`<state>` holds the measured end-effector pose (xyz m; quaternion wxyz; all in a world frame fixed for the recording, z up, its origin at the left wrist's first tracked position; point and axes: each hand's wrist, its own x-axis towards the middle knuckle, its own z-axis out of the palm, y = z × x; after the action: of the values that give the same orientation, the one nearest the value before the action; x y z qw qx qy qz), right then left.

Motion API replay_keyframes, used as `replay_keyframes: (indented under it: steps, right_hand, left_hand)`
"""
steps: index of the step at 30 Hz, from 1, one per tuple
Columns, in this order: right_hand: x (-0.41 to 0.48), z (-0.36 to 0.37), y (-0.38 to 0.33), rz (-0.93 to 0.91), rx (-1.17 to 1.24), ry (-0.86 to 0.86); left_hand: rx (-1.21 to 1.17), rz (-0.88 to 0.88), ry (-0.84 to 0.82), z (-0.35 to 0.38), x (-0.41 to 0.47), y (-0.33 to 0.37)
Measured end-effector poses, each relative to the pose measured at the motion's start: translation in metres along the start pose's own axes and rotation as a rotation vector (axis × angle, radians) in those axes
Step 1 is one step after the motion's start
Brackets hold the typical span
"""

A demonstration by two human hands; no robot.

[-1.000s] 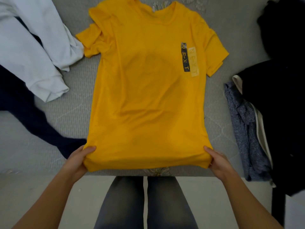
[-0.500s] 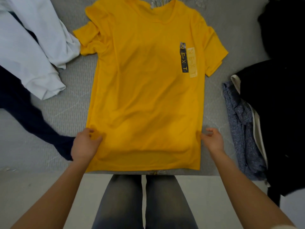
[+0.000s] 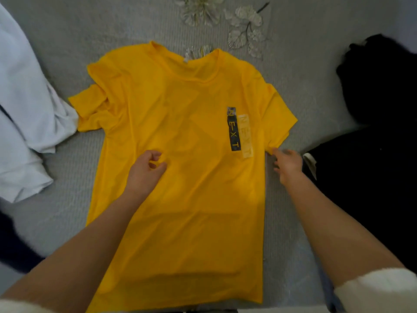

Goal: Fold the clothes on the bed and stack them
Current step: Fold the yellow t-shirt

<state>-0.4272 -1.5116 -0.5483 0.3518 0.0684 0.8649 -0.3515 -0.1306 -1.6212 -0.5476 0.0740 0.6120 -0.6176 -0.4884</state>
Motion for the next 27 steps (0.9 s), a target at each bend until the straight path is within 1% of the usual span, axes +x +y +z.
replay_keyframes:
  steps: [4,7,8,10,13,15,16,17,19,20,21,22,23,24,25,27]
  right_hand:
    - [0.026,0.017,-0.032,0.076,0.136,0.035]
    - [0.034,0.025,-0.049,0.111,0.153,0.103]
    - [0.038,0.024,-0.056,0.088,0.155,0.146]
    - [0.047,0.016,-0.074,-0.042,0.133,0.230]
    - [0.056,-0.002,-0.105,-0.312,0.065,0.362]
    - [0.046,-0.009,-0.112,-0.460,-0.173,0.387]
    - [0.035,-0.009,-0.112,-0.580,-0.340,0.377]
    - [0.020,-0.004,-0.109,-0.744,-0.496,0.339]
    - [-0.008,0.014,-0.094,-1.114,-0.773,0.177]
    - [-0.016,0.026,-0.082,-1.276,-0.900,0.048]
    - [-0.021,0.037,-0.069,-1.398,-1.023,-0.098]
    - [-0.024,0.049,-0.057,-1.480,-1.125,-0.216]
    - [-0.024,0.058,-0.044,-1.516,-1.199,-0.305]
    - [-0.023,0.065,-0.034,-1.516,-1.244,-0.353]
    - [-0.024,0.069,-0.028,-1.472,-1.265,-0.372]
    - [-0.024,0.071,-0.022,-1.377,-1.223,-0.312]
  left_hand:
    - [0.033,-0.010,-0.012,0.012,0.031,0.006]
    - [0.043,-0.035,-0.008,0.016,0.048,0.006]
    - [0.036,-0.042,-0.006,0.017,0.053,0.006]
    - [0.027,-0.060,-0.011,0.017,0.059,0.004]
    - [0.005,-0.064,-0.040,0.016,0.065,0.001]
    - [-0.011,-0.070,-0.059,0.016,0.066,0.002]
    - [-0.032,-0.081,-0.062,0.016,0.066,0.003]
    - [-0.062,-0.097,-0.065,0.015,0.065,0.005]
    - [-0.135,-0.130,-0.088,0.013,0.061,0.008]
    - [-0.160,-0.147,-0.102,0.011,0.060,0.008]
    - [-0.172,-0.162,-0.116,0.008,0.059,0.007]
    - [-0.180,-0.169,-0.120,0.004,0.057,0.007]
    - [-0.186,-0.165,-0.107,0.000,0.056,0.006]
    - [-0.182,-0.148,-0.070,-0.005,0.055,0.006]
    - [-0.170,-0.124,-0.002,-0.011,0.053,0.004]
    - [-0.100,-0.114,0.203,-0.026,0.051,-0.003]
